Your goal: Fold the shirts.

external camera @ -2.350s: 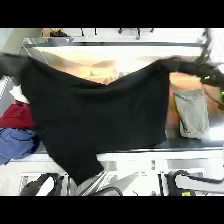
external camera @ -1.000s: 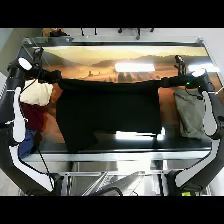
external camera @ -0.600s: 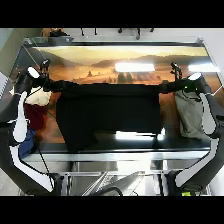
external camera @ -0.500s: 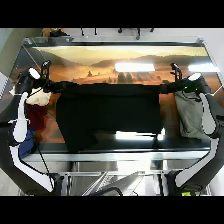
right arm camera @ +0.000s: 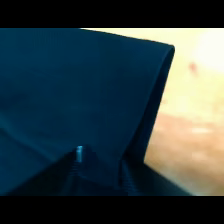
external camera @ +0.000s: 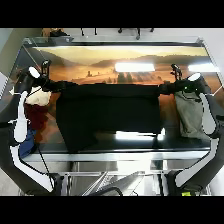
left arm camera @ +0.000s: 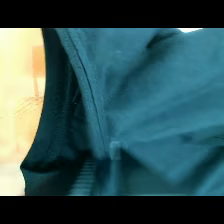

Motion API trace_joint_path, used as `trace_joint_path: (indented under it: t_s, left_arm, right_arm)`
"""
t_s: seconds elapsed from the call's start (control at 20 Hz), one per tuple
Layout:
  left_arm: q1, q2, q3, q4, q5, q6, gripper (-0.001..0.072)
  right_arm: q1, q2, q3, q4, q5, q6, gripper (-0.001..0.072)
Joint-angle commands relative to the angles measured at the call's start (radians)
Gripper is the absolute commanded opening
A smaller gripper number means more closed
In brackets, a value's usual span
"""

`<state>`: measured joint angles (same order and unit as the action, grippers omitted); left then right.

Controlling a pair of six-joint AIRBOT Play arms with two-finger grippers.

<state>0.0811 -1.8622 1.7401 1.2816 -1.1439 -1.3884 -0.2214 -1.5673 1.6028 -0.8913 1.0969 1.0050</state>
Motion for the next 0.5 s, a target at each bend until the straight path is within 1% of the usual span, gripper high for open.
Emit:
trace_joint_path:
  t_s: [0.0,0.05,0.15,0.2,0.3,0.35,0.45]
  left_arm:
    - [0.002,0.001,0.095,0.004,-0.134,-0.031,0.0656]
    - [0.010,0.001,0.127,0.008,-0.183,-0.052,0.0654]
    - [0.031,0.016,0.163,0.007,-0.296,-0.076,0.0654]
    - [0.044,0.039,0.148,0.007,-0.341,-0.080,0.0654]
    - [0.076,0.112,0.032,0.008,-0.402,-0.079,0.0654]
    - [0.093,0.158,-0.055,0.008,-0.410,-0.079,0.0654]
    - [0.132,0.270,-0.283,0.007,-0.388,-0.079,0.0654]
  right_arm:
    - [-0.001,0.032,0.000,-0.122,0.019,0.130,0.0470]
    - [-0.001,0.053,0.000,-0.172,0.039,0.167,0.0484]
    - [-0.002,0.109,0.000,-0.254,0.084,0.223,0.0481]
    - [-0.008,0.137,0.000,-0.285,0.116,0.247,0.0481]
    - [-0.039,0.189,-0.016,-0.301,0.201,0.265,0.0479]
    - [-0.063,0.214,-0.047,-0.302,0.235,0.273,0.0479]
    - [-0.128,0.278,-0.168,-0.298,0.280,0.302,0.0479]
